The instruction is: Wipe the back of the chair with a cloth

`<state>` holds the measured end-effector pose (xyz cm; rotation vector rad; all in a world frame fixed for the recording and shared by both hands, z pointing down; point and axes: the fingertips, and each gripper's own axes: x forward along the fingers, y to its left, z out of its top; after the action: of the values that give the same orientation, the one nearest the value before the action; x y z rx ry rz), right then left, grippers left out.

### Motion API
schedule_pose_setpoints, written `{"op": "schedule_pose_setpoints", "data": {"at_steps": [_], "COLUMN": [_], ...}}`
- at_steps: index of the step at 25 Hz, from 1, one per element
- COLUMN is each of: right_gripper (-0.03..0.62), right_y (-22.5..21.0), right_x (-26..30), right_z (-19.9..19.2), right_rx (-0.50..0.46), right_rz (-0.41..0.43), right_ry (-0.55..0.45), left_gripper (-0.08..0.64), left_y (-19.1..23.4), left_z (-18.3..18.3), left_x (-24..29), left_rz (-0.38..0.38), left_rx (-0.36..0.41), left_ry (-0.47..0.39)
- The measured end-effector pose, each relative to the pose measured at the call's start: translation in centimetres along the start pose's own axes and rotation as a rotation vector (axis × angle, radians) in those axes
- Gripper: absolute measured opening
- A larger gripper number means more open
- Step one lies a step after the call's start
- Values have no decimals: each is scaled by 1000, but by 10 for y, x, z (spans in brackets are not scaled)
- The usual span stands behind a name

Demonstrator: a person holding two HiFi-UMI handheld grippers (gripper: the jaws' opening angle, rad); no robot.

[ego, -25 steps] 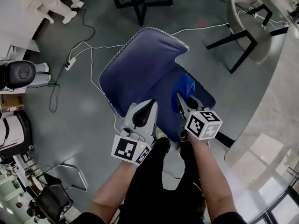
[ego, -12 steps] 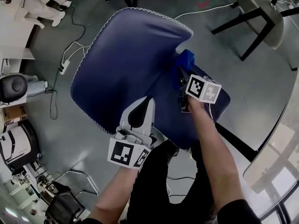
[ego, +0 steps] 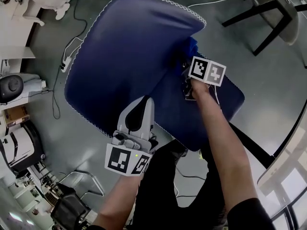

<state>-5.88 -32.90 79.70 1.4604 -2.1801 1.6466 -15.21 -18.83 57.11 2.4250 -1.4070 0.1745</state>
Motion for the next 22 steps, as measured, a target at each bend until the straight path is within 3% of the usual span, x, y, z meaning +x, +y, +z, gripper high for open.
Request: {"op": "schedule_pose_setpoints", "data": {"at_steps": [7, 15, 22], "right_gripper": [62, 63, 62], "right_y": [28, 60, 99], "right_x": [-8, -12, -17], "right_z": [-70, -142, -212], "right_rx": [14, 48, 190], "right_rz": [35, 85, 118], "right_ry": [92, 163, 240], "left_gripper": [8, 8, 8], "left_y": [-3, -1, 3], "left_z": [3, 7, 10], "left_x": [-40, -63, -80], "left_rz": [37, 65, 82], "left_rx": [-37, -22, -28], "left_ry": [7, 0, 1]}}
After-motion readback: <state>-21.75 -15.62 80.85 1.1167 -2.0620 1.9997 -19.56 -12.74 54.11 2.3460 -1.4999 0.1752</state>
